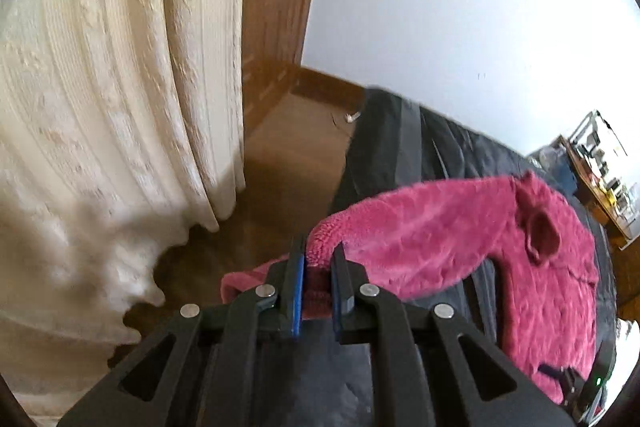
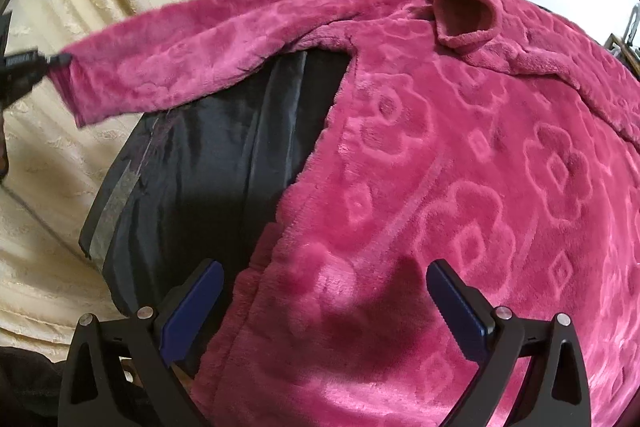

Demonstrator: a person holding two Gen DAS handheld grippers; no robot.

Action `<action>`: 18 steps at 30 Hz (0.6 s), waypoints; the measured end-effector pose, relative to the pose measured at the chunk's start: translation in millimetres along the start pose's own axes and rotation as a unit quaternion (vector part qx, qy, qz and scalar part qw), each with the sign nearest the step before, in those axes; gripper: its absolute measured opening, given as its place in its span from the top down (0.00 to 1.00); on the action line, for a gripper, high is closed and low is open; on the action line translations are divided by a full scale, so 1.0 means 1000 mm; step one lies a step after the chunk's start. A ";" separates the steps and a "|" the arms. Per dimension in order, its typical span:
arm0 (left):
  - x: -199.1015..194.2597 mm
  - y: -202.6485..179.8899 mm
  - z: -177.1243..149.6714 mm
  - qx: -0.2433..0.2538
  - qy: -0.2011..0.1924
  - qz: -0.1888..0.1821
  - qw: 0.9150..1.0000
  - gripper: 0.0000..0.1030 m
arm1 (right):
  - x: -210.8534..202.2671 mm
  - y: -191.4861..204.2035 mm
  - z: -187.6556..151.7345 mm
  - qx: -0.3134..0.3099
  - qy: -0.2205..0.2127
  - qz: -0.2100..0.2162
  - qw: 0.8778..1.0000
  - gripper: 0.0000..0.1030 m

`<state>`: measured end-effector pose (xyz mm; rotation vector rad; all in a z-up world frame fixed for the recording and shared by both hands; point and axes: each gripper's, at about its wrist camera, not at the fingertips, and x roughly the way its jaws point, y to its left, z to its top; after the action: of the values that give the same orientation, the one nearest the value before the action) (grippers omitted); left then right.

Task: Fold clothes
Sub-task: 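Grasp the sleeve cuff with the left gripper and stretch it out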

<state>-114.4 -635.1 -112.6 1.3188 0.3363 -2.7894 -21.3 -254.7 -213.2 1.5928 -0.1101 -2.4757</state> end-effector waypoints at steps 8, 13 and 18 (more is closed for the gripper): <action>0.002 -0.007 0.043 -0.027 -0.020 -0.038 0.999 0.89 | -0.007 -0.009 -0.001 0.012 -0.005 -0.011 1.000 0.00; -0.005 -0.018 0.059 -0.058 -0.011 -0.100 0.993 0.89 | -0.013 -0.022 -0.004 0.029 -0.009 -0.020 0.999 0.00; -0.013 -0.052 0.061 -0.048 0.003 -0.135 0.990 0.89 | -0.022 -0.036 -0.010 0.044 -0.015 -0.025 0.999 0.00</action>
<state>-159.3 -597.6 -55.9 1.3516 0.6910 -2.9376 -7.5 -214.8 -203.3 1.6101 -0.1877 -2.5669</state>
